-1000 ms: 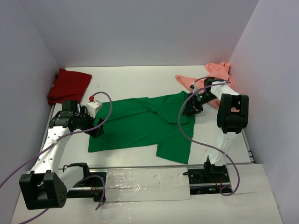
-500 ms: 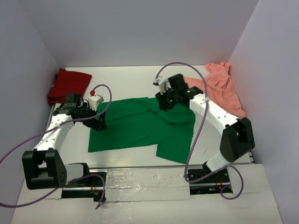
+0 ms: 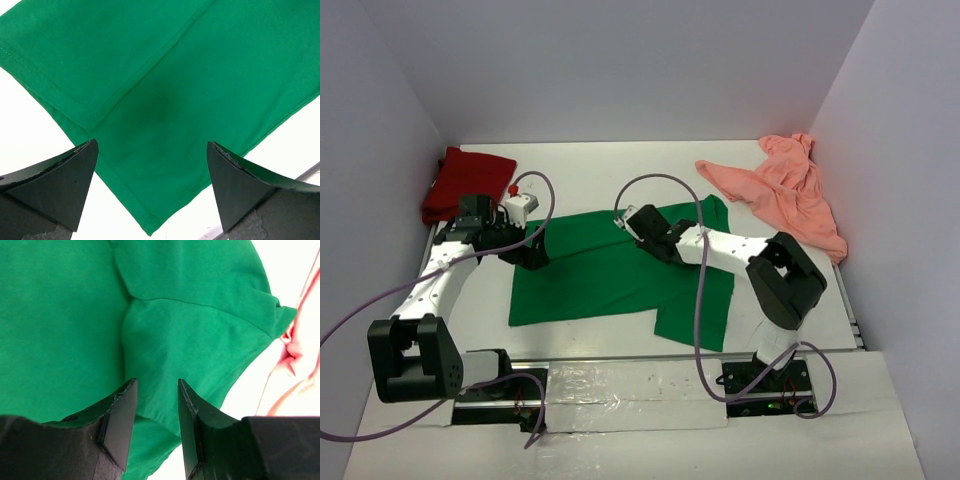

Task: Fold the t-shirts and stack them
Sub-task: Fold the flattened tshirt in 1/3 of the way

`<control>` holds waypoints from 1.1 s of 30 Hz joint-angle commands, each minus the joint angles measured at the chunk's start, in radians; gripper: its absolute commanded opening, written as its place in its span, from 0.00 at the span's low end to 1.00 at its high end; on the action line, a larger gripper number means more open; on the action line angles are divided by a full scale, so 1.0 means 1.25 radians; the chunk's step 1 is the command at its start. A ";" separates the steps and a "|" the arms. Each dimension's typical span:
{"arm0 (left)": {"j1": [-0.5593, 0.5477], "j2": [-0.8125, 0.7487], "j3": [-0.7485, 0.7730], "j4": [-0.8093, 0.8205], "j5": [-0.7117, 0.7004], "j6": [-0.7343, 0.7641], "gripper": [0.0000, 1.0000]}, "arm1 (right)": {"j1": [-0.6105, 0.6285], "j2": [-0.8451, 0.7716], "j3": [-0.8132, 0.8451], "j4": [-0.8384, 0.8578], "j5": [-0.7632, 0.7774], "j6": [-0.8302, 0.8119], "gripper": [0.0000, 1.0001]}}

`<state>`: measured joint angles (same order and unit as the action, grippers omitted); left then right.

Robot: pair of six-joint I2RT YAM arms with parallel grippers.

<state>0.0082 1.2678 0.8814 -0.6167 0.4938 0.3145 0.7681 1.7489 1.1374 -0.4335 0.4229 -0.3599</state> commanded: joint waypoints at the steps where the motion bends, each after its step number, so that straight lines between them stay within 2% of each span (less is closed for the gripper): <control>1: 0.002 -0.028 0.026 0.028 0.016 -0.010 0.99 | 0.013 0.026 0.008 0.041 0.108 -0.010 0.45; 5: 0.002 -0.033 0.027 0.023 0.025 -0.005 0.99 | 0.014 0.051 0.013 0.017 0.104 0.000 0.45; 15: 0.001 -0.025 0.028 0.020 0.036 -0.001 0.99 | 0.038 0.050 0.022 -0.054 0.004 0.038 0.44; 21: 0.001 -0.029 0.023 0.017 0.037 0.002 0.99 | 0.043 0.069 0.020 -0.067 -0.012 0.034 0.34; 28: 0.001 -0.037 0.018 0.016 0.039 0.005 0.99 | 0.043 0.092 -0.009 -0.028 0.046 0.011 0.32; 33: 0.001 -0.041 0.015 0.016 0.044 0.005 0.99 | 0.048 0.089 -0.043 0.020 0.123 -0.014 0.34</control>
<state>0.0082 1.2446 0.8814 -0.6170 0.5072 0.3172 0.8162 1.8568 1.1107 -0.4648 0.4870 -0.3538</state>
